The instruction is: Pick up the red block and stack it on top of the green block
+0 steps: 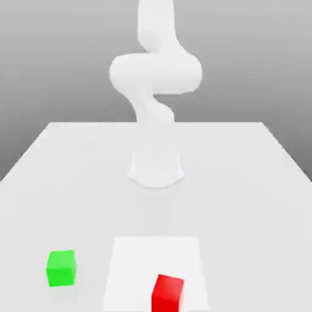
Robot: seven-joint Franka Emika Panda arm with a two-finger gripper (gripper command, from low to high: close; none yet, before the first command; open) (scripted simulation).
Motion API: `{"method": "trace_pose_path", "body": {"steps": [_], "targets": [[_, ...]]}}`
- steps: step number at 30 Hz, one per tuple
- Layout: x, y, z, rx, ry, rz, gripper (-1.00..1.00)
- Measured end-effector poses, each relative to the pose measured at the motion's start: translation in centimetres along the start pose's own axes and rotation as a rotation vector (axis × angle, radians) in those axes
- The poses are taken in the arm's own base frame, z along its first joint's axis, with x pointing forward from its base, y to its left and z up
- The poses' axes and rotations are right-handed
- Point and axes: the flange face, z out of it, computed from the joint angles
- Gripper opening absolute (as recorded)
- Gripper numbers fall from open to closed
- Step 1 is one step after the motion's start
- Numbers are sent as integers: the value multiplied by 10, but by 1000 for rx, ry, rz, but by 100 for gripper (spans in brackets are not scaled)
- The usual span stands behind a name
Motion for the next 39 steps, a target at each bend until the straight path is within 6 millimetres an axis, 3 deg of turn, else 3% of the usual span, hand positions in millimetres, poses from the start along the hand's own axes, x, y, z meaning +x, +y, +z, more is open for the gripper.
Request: {"method": "trace_pose_path", "body": {"steps": [5, 10, 17, 23, 26, 30, 31, 37, 39], "targets": [[-11, 3, 100, -128, -75, 41, 0], [-33, 21, 192, -245, -154, 80, 0], [-83, 67, 307, -399, -272, 141, 0], [-141, 120, 387, -522, -384, 197, 0], [-172, 147, 419, -571, -434, 224, 0], [-199, 173, 460, -580, -443, 230, 0], [-204, 178, 466, -581, -443, 229, -100], [-206, 180, 469, -580, -443, 229, -100], [-199, 173, 459, -580, -443, 230, -100]]}}
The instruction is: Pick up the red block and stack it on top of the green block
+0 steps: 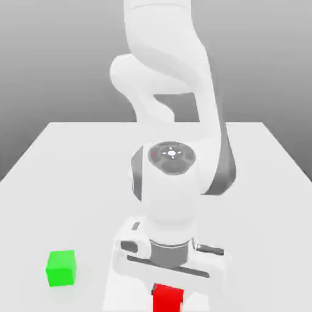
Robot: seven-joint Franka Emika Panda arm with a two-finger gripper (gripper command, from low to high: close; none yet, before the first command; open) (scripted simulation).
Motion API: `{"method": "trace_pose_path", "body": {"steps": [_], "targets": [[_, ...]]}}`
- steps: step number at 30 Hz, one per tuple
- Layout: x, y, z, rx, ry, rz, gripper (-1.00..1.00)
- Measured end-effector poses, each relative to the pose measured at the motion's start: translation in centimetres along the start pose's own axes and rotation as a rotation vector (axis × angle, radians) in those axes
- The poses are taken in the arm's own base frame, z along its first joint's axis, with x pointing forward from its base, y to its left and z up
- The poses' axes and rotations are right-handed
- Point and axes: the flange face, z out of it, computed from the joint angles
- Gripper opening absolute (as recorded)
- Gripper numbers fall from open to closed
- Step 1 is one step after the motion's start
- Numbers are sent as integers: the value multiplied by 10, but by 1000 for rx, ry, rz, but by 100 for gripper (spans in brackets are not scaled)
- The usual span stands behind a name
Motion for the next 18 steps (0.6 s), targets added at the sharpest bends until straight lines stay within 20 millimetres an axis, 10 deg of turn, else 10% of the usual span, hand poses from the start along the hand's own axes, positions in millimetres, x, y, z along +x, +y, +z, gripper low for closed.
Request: {"method": "trace_pose_path", "body": {"steps": [4, 10, 12, 15, 16, 18], "targets": [[7, 6, -47, -2, 2, 22, -100], [118, 122, -78, -6, 6, 439, -100], [147, 165, -71, -2, 2, 579, -100], [153, 176, -37, -1, 1, 615, -100], [153, 178, -28, -1, 1, 618, 100], [153, 178, -28, -1, 1, 618, 100]]}}
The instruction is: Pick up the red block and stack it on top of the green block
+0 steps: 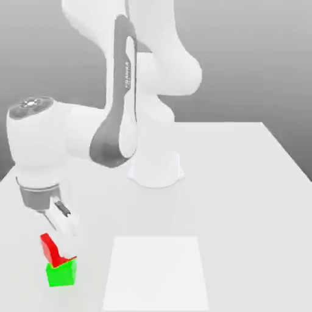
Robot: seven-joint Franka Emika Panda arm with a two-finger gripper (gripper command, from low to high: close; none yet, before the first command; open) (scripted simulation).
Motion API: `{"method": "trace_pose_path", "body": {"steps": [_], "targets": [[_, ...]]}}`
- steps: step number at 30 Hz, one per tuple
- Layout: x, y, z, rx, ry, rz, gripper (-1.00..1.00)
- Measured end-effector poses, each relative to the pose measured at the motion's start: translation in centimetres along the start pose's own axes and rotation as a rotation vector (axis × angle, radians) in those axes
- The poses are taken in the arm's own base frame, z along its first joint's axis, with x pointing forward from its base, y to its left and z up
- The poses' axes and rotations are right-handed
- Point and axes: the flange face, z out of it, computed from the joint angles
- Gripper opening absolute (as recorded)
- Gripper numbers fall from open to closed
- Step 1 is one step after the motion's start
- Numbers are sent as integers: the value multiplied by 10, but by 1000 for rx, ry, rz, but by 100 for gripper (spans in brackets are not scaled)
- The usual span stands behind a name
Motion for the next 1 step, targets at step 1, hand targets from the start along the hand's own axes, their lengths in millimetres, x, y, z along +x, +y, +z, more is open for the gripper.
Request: {"method": "trace_pose_path", "body": {"steps": [1], "targets": [[0, 0, 0, 0, 0, 0, 100]]}}
